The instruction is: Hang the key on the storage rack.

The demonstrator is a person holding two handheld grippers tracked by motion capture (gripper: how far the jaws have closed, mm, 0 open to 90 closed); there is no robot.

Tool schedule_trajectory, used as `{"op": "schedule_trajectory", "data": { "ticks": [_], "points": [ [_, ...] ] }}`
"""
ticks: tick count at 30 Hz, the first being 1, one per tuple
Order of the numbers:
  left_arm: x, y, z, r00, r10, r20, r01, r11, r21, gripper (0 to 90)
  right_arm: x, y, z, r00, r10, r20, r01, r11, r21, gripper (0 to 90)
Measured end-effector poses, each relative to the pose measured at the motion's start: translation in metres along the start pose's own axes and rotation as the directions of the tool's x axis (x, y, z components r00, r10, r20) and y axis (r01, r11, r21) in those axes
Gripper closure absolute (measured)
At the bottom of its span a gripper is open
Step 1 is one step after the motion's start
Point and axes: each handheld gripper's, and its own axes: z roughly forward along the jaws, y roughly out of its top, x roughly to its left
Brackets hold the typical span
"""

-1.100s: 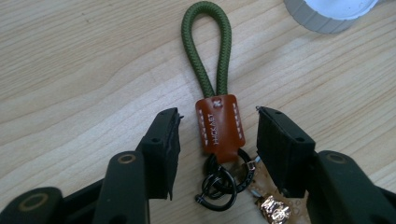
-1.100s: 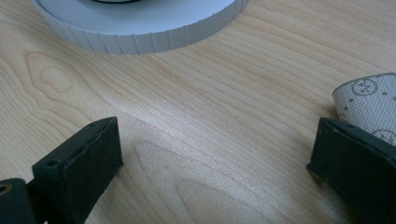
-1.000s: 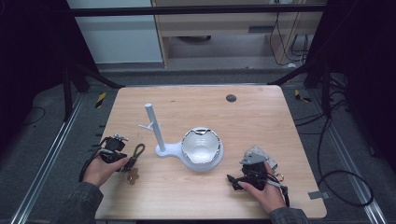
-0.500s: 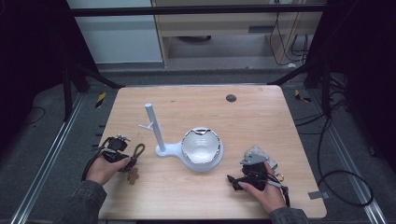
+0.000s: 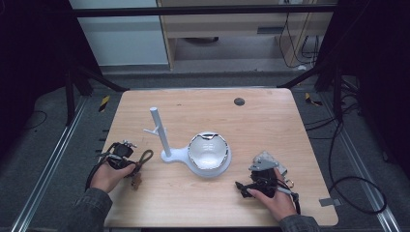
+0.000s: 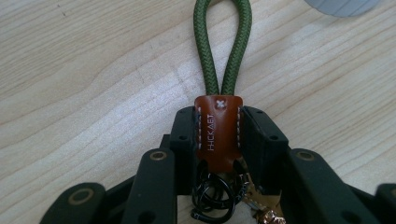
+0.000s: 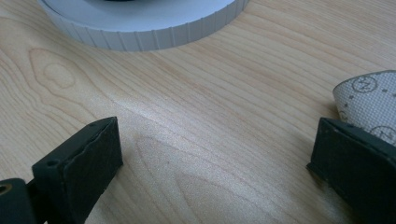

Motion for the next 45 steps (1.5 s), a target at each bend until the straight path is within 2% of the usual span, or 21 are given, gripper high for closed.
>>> {"op": "schedule_trajectory", "data": {
  "ticks": [6,9,11,12,14,15,16,17,18,20,21,23,24,25,26,27,28,36,37,39,45],
  "points": [
    [-0.002,-0.010,-0.014,0.9999,0.005,-0.011,-0.006,0.9960,-0.089,66.0,0.000,0.000,0.000,1.0000,0.000,0.000,0.000,1.000,0.000,2.0],
    [-0.006,-0.018,-0.026,0.9999,0.011,-0.011,-0.012,0.9856,-0.168,66.0,0.000,0.000,0.000,1.0000,-0.001,0.000,0.001,1.000,0.000,2.0],
    [-0.006,-0.020,-0.028,0.9998,0.013,-0.016,-0.015,0.9814,-0.191,66.1,0.000,0.000,0.000,1.0000,-0.001,0.002,0.001,1.000,0.000,1.9],
    [-0.007,-0.023,-0.031,0.9998,0.010,-0.015,-0.013,0.9759,-0.218,66.1,0.000,0.000,0.000,1.0000,0.002,0.000,-0.002,1.000,0.002,1.5],
    [-0.011,-0.031,-0.039,0.9999,0.011,-0.013,-0.014,0.9559,-0.293,66.1,0.000,0.000,0.000,1.0000,0.007,0.001,-0.007,1.000,0.003,1.2],
    [-0.011,-0.031,-0.039,0.9999,0.011,-0.013,-0.014,0.9559,-0.293,66.1,0.000,0.000,0.000,1.0000,0.007,0.001,-0.007,1.000,0.003,1.2],
    [-0.015,-0.036,-0.044,0.9998,0.013,-0.018,-0.018,0.9411,-0.338,66.1,0.000,0.001,0.001,1.0000,0.003,0.002,-0.003,1.000,0.003,0.8],
    [-0.017,-0.038,-0.045,0.9997,0.015,-0.019,-0.021,0.9331,-0.359,66.1,0.000,0.001,0.001,1.0000,0.003,0.002,-0.003,1.000,0.003,0.5],
    [-0.017,-0.038,-0.045,0.9997,0.015,-0.019,-0.021,0.9331,-0.359,66.1,0.000,0.001,0.001,1.0000,0.003,0.002,-0.003,1.000,0.003,0.5],
    [-0.021,-0.041,-0.049,0.9996,0.018,-0.020,-0.025,0.9181,-0.396,66.1,0.000,0.001,0.001,0.9999,0.008,0.007,-0.008,1.000,0.006,0.2],
    [-0.024,-0.045,-0.053,0.9995,0.022,-0.021,-0.029,0.9038,-0.427,66.1,0.001,0.001,0.002,0.9999,0.010,0.006,-0.010,1.000,0.006,0.2],
    [-0.027,-0.047,-0.057,0.9995,0.022,-0.024,-0.031,0.8917,-0.452,66.1,0.001,0.001,0.002,0.9999,0.010,0.007,-0.010,1.000,0.006,0.2],
    [-0.027,-0.047,-0.057,0.9995,0.022,-0.024,-0.031,0.8917,-0.452,66.1,0.001,0.001,0.002,0.9999,0.010,0.007,-0.010,1.000,0.006,0.2],
    [-0.029,-0.050,-0.059,0.9995,0.023,-0.022,-0.030,0.8805,-0.473,66.1,0.001,0.001,0.002,0.9999,0.010,0.007,-0.010,1.000,0.006,0.2],
    [-0.029,-0.050,-0.059,0.9995,0.023,-0.022,-0.030,0.8805,-0.473,66.1,0.001,0.001,0.002,0.9999,0.010,0.007,-0.010,1.000,0.006,0.2],
    [-0.031,-0.051,-0.061,0.9996,0.022,-0.018,-0.028,0.8725,-0.488,66.2,0.001,0.001,0.002,0.9999,0.010,0.006,-0.010,1.000,0.006,0.2],
    [-0.031,-0.051,-0.061,0.9996,0.022,-0.018,-0.028,0.8725,-0.488,66.1,0.001,0.001,0.002,0.9999,0.010,0.006,-0.010,1.000,0.006,0.2],
    [-0.042,-0.054,-0.072,0.9992,0.040,-0.004,-0.036,0.8412,-0.540,66.1,0.001,0.001,0.002,0.9999,0.010,0.007,-0.010,1.000,0.006,0.2],
    [-0.042,-0.054,-0.072,0.9992,0.040,-0.004,-0.036,0.8412,-0.540,66.1,0.001,0.001,0.002,0.9999,0.010,0.007,-0.010,1.000,0.006,0.2],
    [-0.045,-0.056,-0.077,0.9991,0.042,0.009,-0.030,0.8268,-0.562,66.1,0.001,0.001,0.002,0.9999,0.010,0.007,-0.010,1.000,0.006,0.2],
    [-0.053,-0.059,-0.083,0.9984,0.056,0.011,-0.039,0.8072,-0.589,66.1,0.000,0.001,0.001,0.9999,0.008,0.008,-0.008,1.000,0.006,0.2]
  ]
}}
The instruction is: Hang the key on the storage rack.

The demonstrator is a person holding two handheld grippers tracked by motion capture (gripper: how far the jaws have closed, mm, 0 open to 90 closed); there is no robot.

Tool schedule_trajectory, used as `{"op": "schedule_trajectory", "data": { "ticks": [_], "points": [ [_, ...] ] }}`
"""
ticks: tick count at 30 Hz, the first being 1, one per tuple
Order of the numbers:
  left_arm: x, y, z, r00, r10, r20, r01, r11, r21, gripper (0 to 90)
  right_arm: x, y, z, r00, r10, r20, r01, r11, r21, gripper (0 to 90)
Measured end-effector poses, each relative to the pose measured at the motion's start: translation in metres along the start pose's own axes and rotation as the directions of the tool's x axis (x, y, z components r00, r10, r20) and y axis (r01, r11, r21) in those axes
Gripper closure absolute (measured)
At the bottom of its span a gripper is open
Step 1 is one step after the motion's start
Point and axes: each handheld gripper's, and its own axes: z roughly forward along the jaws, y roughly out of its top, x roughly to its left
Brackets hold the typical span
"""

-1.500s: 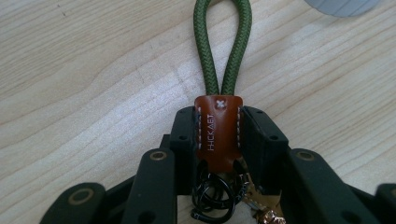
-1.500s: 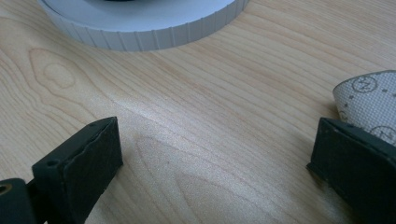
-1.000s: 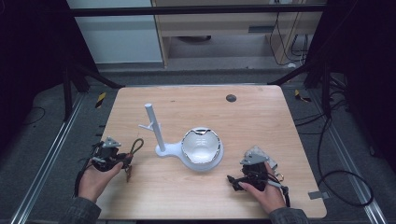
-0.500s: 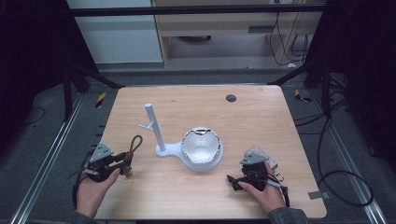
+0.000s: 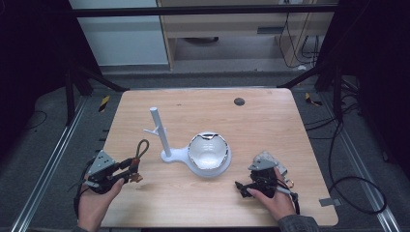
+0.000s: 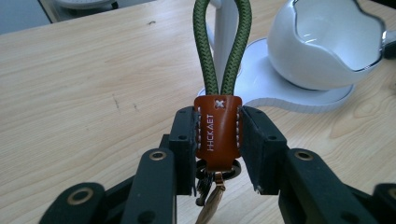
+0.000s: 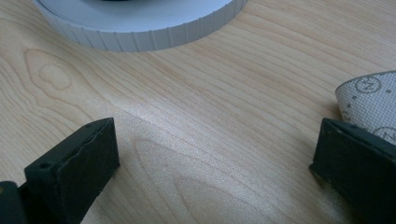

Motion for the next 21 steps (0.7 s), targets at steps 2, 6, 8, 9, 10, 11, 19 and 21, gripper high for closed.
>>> {"op": "schedule_trajectory", "data": {
  "ticks": [2,6,8,9,10,11,19,21],
  "points": [
    [-0.004,0.001,-0.003,0.9999,0.003,0.011,-0.003,0.9999,-0.015,66.1,0.000,0.000,0.000,1.0000,0.002,-0.001,-0.002,1.000,0.000,0.2],
    [-0.008,0.002,-0.006,0.9998,0.008,0.018,-0.007,0.9995,-0.032,66.1,0.000,0.000,0.000,1.0000,0.000,0.000,0.000,1.000,0.000,0.2],
    [-0.012,0.003,-0.007,0.9996,0.015,0.024,-0.014,0.9990,-0.043,66.1,0.000,0.000,0.000,1.0000,0.002,-0.001,-0.002,1.000,0.000,0.2],
    [-0.012,0.003,-0.007,0.9996,0.015,0.024,-0.014,0.9990,-0.043,66.1,0.000,0.000,0.000,1.0000,0.002,-0.001,-0.002,1.000,0.000,0.2],
    [-0.013,0.004,-0.008,0.9994,0.019,0.027,-0.018,0.9988,-0.046,66.1,0.000,0.000,0.000,1.0000,0.002,-0.001,-0.002,1.000,-0.001,0.2],
    [-0.014,0.004,-0.008,0.9994,0.021,0.027,-0.019,0.9986,-0.049,66.1,0.000,0.000,0.000,1.0000,0.000,0.000,0.000,1.000,0.000,0.2],
    [-0.023,0.011,-0.008,0.9986,0.033,0.040,-0.030,0.9963,-0.081,66.1,0.000,0.000,0.000,1.0000,0.000,0.000,0.000,1.000,0.000,0.2],
    [-0.025,0.012,-0.009,0.9986,0.034,0.040,-0.031,0.9953,-0.092,66.0,0.000,0.000,0.000,1.0000,0.002,-0.001,-0.002,1.000,-0.001,0.2]
  ]
}}
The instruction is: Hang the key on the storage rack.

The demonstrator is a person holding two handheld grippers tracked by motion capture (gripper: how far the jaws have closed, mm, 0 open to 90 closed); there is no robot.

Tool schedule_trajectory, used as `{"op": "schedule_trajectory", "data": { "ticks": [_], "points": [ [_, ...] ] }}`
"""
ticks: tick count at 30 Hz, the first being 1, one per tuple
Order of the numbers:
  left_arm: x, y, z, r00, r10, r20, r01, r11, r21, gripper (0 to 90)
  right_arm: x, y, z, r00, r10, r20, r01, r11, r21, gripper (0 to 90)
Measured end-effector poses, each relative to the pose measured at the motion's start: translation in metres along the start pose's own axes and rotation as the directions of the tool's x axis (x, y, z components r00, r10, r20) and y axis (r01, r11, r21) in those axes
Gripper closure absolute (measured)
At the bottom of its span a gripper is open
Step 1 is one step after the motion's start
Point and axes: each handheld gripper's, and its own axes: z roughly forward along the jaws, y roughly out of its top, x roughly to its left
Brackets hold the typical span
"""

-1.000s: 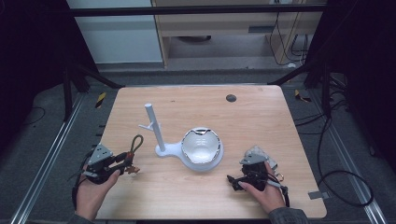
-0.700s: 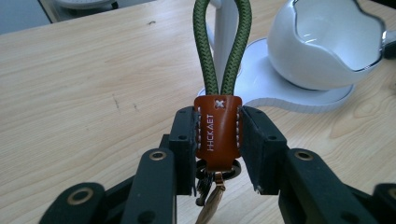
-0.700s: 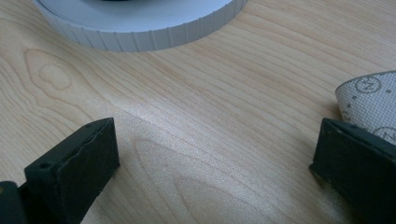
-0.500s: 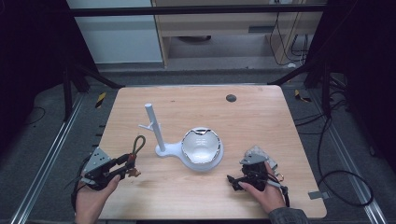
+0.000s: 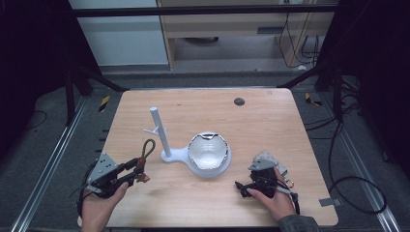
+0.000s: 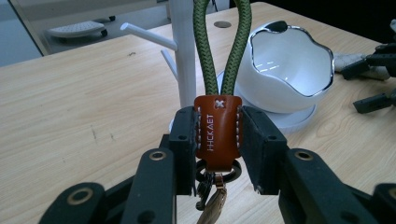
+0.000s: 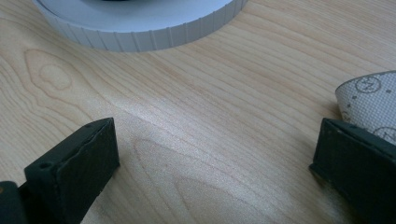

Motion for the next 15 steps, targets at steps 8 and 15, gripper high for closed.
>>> {"op": "schedule_trajectory", "data": {
  "ticks": [8,15],
  "points": [
    [-0.004,0.009,-0.003,1.0000,0.005,0.003,-0.005,0.9994,-0.035,66.0,0.000,0.000,0.000,1.0000,-0.002,0.001,0.002,1.000,0.001,0.2],
    [-0.009,0.022,0.001,0.9999,0.010,0.005,-0.010,0.9982,-0.059,65.9,0.000,0.000,0.000,1.0000,-0.002,0.001,0.002,1.000,0.001,0.2]
  ]
}}
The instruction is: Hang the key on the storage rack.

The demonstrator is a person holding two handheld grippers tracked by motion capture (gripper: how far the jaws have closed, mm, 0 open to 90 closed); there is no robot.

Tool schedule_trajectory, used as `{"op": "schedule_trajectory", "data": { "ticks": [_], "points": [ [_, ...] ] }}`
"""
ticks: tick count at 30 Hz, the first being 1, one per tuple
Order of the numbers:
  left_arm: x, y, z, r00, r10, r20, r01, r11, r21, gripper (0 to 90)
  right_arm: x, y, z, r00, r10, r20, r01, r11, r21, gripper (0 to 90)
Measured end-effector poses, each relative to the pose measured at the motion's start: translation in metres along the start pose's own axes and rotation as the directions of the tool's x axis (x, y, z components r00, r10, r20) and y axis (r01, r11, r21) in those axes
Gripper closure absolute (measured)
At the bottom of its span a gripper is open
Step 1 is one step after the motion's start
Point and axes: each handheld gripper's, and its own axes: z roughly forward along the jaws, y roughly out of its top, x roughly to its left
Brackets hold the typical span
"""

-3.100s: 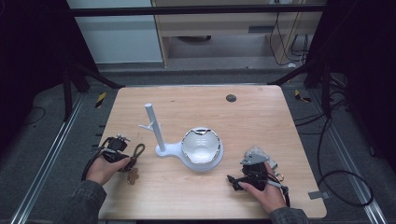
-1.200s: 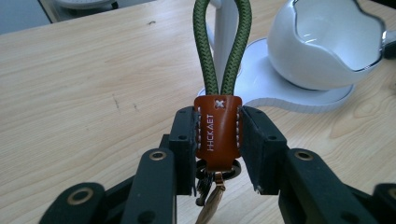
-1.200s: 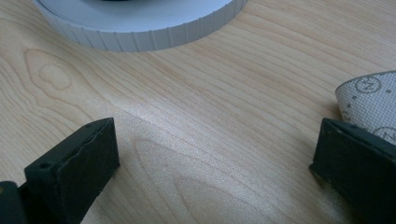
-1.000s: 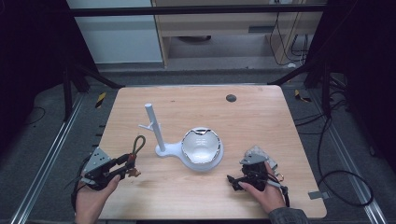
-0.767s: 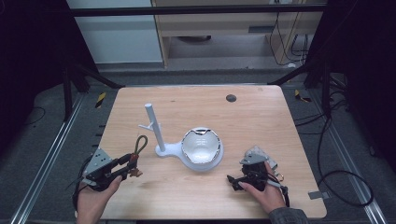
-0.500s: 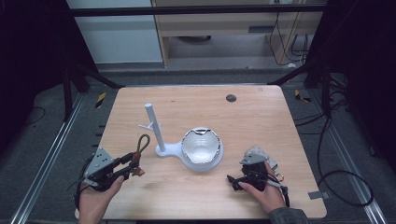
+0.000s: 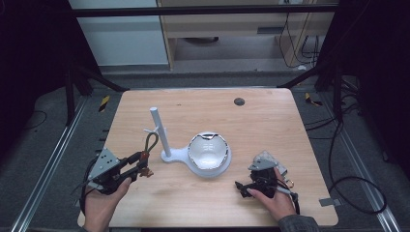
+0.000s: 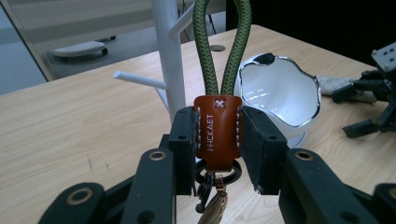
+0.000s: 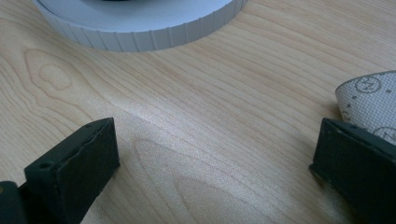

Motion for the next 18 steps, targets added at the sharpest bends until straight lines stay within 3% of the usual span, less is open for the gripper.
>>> {"op": "schedule_trajectory", "data": {
  "ticks": [18],
  "points": [
    [0.010,-0.001,0.023,0.9989,-0.041,-0.022,0.041,0.9988,0.028,65.9,0.000,0.000,0.000,1.0000,0.000,0.000,0.000,1.000,0.000,0.2]
  ]
}}
